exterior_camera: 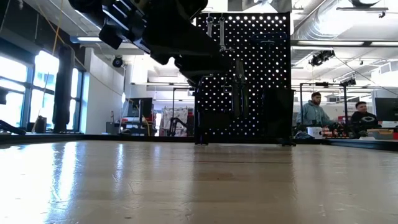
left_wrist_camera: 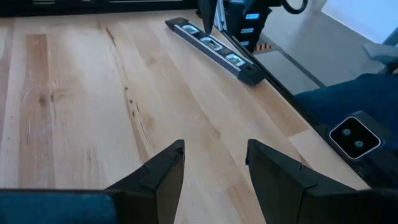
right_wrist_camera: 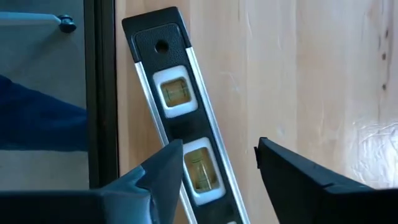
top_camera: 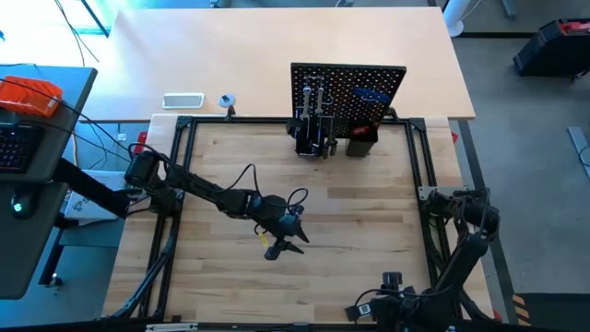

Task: Hang tools onto peg board
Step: Put the Spirit level into the right bin on the pegboard

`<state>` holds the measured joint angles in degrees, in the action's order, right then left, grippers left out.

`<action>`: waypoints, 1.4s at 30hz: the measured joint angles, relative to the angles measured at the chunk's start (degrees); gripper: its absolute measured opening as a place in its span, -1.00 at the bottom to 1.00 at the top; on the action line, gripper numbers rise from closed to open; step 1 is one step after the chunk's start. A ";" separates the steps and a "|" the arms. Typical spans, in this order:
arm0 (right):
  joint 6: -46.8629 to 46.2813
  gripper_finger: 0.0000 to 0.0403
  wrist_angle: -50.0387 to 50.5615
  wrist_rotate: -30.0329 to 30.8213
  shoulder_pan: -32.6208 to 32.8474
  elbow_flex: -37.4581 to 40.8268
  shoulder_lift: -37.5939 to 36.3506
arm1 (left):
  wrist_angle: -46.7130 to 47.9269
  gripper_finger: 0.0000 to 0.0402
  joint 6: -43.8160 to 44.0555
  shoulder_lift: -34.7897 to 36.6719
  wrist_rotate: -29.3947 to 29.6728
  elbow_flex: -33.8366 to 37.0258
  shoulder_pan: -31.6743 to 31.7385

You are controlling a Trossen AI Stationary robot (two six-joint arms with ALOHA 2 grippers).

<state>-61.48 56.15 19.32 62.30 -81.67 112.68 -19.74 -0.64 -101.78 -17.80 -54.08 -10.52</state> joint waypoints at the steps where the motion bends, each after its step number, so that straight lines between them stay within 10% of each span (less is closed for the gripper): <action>1: -0.24 0.05 -0.14 -0.06 0.00 -0.04 0.16 | -0.01 -0.16 0.02 0.00 0.00 0.00 0.00; 27: 2.18 0.13 -0.49 -9.98 -2.74 -0.28 5.84 | 0.35 -0.16 -1.05 0.00 -0.04 0.00 -1.70; 42: -1.18 -0.96 -1.03 5.03 -6.77 0.11 5.16 | -4.71 -0.20 -4.36 1.10 8.91 0.04 -1.31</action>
<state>-62.65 55.13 24.35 55.53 -81.56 117.84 -24.44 -5.01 -100.68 -8.89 -54.05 -11.84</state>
